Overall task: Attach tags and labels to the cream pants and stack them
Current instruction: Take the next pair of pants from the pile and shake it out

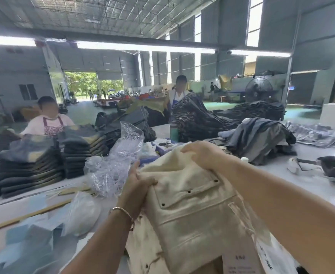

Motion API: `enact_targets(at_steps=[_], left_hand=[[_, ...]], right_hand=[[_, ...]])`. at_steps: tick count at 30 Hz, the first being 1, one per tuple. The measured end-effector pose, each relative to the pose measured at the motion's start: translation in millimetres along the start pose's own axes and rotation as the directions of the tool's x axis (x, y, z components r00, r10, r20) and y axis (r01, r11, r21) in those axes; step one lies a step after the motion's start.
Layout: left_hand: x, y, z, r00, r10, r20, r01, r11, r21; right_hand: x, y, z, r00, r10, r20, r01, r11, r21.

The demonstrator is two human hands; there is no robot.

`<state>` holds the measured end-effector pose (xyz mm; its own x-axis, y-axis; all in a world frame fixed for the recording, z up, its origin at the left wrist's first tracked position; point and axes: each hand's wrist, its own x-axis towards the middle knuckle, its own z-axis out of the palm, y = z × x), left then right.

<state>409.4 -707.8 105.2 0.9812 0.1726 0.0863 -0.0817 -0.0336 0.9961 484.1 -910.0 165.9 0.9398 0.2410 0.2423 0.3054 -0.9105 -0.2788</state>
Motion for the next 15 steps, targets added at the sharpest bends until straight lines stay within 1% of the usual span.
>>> enact_targets(at_steps=[1,2,3,4,5,6,7,8,9,10,11,12,14,15], left_hand=[[2,9,1,0.991,0.130,-0.026,-0.128,0.990,0.051],[2,17,1,0.958,0.284,-0.034,-0.280,0.954,0.105],[0,23,0,0.901,0.434,-0.017,-0.425,0.890,0.166],[-6,27,-1,0.837,0.547,0.017,-0.531,0.805,0.265],[-10,22,-3,0.770,0.636,0.052,-0.599,0.692,0.402],[-15,12,-4,0.738,0.669,0.089,-0.601,0.592,0.537],[-19,-1,-3,0.765,0.633,0.121,-0.551,0.544,0.633],[-20,-14,-1,0.842,0.524,0.128,-0.458,0.568,0.684],[-20,-28,0,0.921,0.375,0.106,-0.344,0.652,0.676],[-20,-40,1,0.980,0.186,0.071,-0.191,0.771,0.607],[-20,-48,0,0.998,0.033,0.049,-0.053,0.860,0.508],[-22,-51,-1,0.997,-0.054,0.047,0.031,0.913,0.406],[-26,-53,-10,0.993,-0.097,0.066,0.084,0.980,0.178],[-30,-51,-16,0.991,-0.111,0.076,0.108,0.993,0.047]], right_hand=[[0,-2,-8,0.997,-0.012,-0.074,0.013,1.000,0.012],[0,-3,-15,0.989,-0.021,-0.149,0.022,1.000,0.004],[1,-4,-21,0.977,-0.019,-0.211,0.017,1.000,-0.012],[1,-5,-27,0.968,-0.012,-0.250,0.000,0.999,-0.047],[2,-6,-31,0.967,0.002,-0.253,-0.031,0.993,-0.111],[2,-8,-32,0.977,0.029,-0.211,-0.073,0.976,-0.206],[1,-10,-31,0.989,0.069,-0.131,-0.107,0.943,-0.314],[-1,-11,-25,0.993,0.112,-0.026,-0.113,0.906,-0.409],[-4,-13,-14,0.986,0.148,0.079,-0.092,0.873,-0.480],[-7,-14,-1,0.970,0.177,0.165,-0.063,0.842,-0.536],[-9,-16,13,0.957,0.186,0.223,-0.021,0.810,-0.586],[-10,-20,22,0.951,0.178,0.252,0.021,0.779,-0.626],[-9,-38,29,0.962,0.108,0.252,0.085,0.756,-0.650],[-7,-53,27,0.966,0.049,0.254,0.131,0.754,-0.644]])
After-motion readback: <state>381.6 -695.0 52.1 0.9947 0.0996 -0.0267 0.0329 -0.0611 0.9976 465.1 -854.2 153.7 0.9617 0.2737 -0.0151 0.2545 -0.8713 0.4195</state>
